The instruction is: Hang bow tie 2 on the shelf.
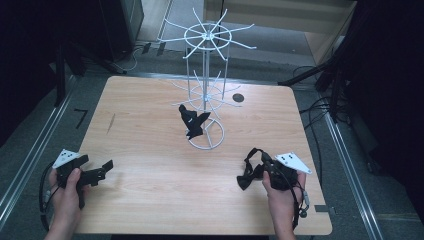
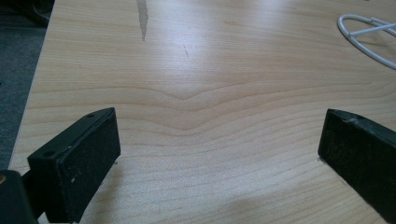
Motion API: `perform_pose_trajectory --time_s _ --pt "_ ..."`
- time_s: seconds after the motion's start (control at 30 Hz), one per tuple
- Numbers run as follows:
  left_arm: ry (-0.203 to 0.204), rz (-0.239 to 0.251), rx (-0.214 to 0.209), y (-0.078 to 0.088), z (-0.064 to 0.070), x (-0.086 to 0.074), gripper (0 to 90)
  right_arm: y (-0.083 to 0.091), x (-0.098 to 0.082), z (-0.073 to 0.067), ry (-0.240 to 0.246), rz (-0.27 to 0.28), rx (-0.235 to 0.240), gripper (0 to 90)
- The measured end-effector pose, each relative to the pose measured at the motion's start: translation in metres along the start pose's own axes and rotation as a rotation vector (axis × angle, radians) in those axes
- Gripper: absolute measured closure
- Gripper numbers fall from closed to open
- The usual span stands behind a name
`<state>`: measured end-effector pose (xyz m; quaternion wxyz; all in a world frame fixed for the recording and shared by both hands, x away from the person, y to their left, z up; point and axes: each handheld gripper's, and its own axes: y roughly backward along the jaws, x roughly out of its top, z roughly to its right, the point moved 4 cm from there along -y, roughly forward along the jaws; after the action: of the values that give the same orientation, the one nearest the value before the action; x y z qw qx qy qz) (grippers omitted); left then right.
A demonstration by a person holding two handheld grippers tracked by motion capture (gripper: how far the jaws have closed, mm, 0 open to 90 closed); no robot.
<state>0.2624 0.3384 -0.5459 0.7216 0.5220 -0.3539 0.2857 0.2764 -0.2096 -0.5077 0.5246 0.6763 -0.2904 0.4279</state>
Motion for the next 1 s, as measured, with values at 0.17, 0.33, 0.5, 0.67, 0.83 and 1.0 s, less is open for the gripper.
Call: perform_pose_trajectory --time_s 0.17,0.33,0.5,0.67,0.83,1.0 --pt "0.000 0.001 0.002 0.000 0.000 0.000 0.0 0.009 0.012 -0.012 0.032 0.060 0.034 90.0" --pt "-0.001 0.002 0.003 0.000 0.000 0.000 0.0 0.015 0.022 -0.021 0.065 0.105 0.056 90.0" --pt "-0.002 0.002 0.003 0.000 0.000 0.000 0.0 0.020 0.030 -0.028 0.081 0.132 0.078 90.0" --pt "-0.001 0.003 0.003 0.000 0.000 0.000 0.0 0.023 0.037 -0.036 0.093 0.154 0.096 90.0" --pt "-0.001 0.003 0.002 0.000 0.000 0.000 0.0 0.025 0.044 -0.045 0.101 0.173 0.120 90.0" --pt "-0.001 0.003 0.001 0.000 0.000 0.000 0.0 0.027 0.052 -0.053 0.108 0.189 0.139 90.0"
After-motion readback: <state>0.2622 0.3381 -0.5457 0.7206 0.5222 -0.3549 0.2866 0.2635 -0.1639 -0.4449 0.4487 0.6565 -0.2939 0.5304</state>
